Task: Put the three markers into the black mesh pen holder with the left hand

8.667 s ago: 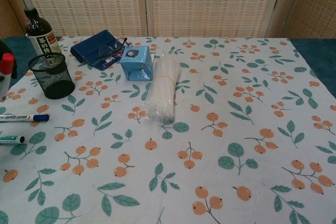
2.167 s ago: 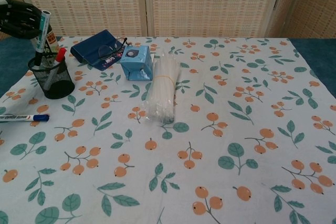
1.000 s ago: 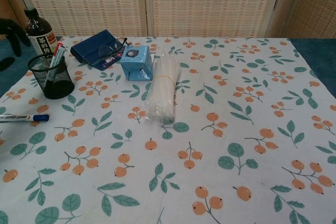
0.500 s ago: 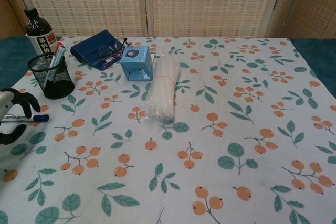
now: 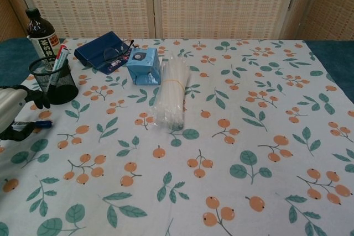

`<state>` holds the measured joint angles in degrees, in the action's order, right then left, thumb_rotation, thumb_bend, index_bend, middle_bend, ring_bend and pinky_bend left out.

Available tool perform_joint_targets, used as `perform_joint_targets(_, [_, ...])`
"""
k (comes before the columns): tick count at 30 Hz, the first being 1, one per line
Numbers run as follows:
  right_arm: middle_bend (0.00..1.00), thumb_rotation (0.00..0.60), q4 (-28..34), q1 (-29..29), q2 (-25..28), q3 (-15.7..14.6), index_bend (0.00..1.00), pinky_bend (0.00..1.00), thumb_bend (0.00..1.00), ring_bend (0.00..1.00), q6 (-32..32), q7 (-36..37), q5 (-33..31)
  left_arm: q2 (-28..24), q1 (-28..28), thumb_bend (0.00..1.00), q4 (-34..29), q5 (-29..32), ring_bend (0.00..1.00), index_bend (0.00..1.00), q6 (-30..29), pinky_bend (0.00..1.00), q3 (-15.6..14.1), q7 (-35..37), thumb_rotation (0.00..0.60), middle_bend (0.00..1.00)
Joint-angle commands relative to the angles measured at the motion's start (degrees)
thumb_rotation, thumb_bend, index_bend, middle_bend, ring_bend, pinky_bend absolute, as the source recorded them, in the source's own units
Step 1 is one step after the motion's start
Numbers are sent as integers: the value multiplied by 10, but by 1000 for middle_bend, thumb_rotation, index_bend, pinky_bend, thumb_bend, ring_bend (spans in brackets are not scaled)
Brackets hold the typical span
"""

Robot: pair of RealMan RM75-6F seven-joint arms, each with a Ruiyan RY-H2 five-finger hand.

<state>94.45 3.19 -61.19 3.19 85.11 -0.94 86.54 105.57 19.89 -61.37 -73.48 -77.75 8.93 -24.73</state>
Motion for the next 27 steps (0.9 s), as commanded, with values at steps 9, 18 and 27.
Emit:
perform_joint_targets(9, [62,600,-4,1,-2,2,149,141,0,85,-4,-3,-8,26,10,397,69,22,161,375,37,181,12,23,600,341])
perform_joint_targets(18, [62,600,-6,1,-3,3,156,141,0,85,-5,-1,-11,38,12,398,105,28,162,421,46,182,18,33,600,404])
perform_joint_targets(27, [62,600,-9,2,-4,3,157,141,0,88,-6,1,-10,42,12,398,115,22,183,466,35,187,18,36,600,498])
